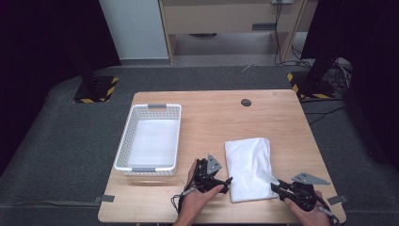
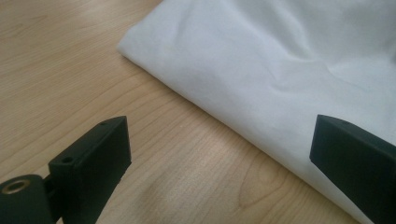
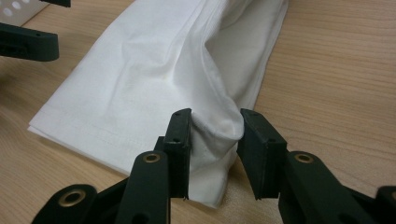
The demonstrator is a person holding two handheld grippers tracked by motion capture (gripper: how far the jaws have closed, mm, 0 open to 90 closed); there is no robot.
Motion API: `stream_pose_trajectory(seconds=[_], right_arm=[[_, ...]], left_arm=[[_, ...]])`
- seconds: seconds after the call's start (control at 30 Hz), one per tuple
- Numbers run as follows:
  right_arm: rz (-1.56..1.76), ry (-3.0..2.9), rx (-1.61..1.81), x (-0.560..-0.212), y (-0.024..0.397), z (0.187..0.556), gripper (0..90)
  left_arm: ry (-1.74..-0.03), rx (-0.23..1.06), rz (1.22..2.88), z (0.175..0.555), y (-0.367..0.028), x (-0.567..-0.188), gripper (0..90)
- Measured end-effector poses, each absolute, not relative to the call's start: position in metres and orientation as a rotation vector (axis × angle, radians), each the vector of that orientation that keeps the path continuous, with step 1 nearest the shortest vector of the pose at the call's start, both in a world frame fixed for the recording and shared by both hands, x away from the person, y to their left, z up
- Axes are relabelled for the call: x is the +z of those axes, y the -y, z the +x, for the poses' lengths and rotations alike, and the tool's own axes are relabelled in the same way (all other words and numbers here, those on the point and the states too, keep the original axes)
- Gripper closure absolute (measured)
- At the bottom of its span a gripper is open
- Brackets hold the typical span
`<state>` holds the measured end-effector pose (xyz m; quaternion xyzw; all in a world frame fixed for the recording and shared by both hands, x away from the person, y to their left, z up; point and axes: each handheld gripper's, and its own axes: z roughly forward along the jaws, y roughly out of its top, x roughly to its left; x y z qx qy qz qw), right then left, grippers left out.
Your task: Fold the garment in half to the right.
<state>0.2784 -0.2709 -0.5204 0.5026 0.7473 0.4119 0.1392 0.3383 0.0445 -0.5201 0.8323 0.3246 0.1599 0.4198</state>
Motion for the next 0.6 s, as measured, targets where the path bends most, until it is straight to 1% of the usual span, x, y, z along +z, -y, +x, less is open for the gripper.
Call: stream_pose_trajectory(seconds=[0.23,0.6], right_arm=[[1.475,-2.140,1.205,-0.517,0.277,0.279,60.2],[1.493,-2.112,1.207,-0.510,0.282,0.292,49.3]], left_arm=[[-0.795,0.393,2.109,0.336,-0.037,-0.523,5.2],[-0.756,0.373,2.163,0.332,-0.026,-0.528,5.0]])
